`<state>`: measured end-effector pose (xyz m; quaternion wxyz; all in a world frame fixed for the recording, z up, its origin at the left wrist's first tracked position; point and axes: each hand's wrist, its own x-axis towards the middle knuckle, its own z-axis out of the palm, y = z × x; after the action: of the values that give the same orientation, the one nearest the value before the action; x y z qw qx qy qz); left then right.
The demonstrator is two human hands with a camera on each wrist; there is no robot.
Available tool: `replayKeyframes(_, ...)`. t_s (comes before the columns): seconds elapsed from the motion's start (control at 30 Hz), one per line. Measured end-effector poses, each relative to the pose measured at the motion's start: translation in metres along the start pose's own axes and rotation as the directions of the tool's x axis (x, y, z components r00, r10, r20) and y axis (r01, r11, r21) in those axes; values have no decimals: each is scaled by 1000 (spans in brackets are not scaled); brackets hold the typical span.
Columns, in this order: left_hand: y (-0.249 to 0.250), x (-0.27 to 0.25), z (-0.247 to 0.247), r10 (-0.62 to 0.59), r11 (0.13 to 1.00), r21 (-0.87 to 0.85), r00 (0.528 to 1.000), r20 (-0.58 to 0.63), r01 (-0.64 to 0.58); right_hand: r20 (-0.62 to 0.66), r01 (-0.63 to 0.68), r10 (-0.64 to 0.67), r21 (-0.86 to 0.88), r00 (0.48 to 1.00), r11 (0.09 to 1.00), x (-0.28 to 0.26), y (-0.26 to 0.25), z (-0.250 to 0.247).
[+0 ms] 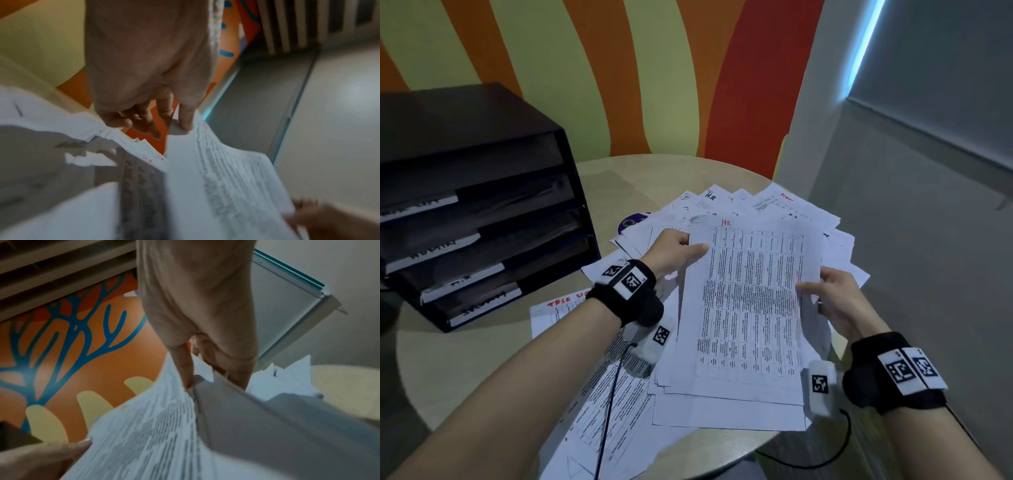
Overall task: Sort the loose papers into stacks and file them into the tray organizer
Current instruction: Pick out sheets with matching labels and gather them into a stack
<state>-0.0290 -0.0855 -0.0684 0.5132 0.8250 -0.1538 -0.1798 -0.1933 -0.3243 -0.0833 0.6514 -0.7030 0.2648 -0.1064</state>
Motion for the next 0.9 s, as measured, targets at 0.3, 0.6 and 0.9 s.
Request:
replayKeyframes(0.3,-21,17,-13,30,741,671,999,-12,-14,-327,0,-40,-123,944,992,0,4,-35)
replayKeyframes(0.6,-19,18,-5,-34,892,448,998,-50,53,-289,0,-10,-35,957,999,-1,5,-39)
replayKeyframes(0.9,-10,7,2,41,971,226,989,139,-72,-199,30,-42,-61,979,998,-10,-4,-20)
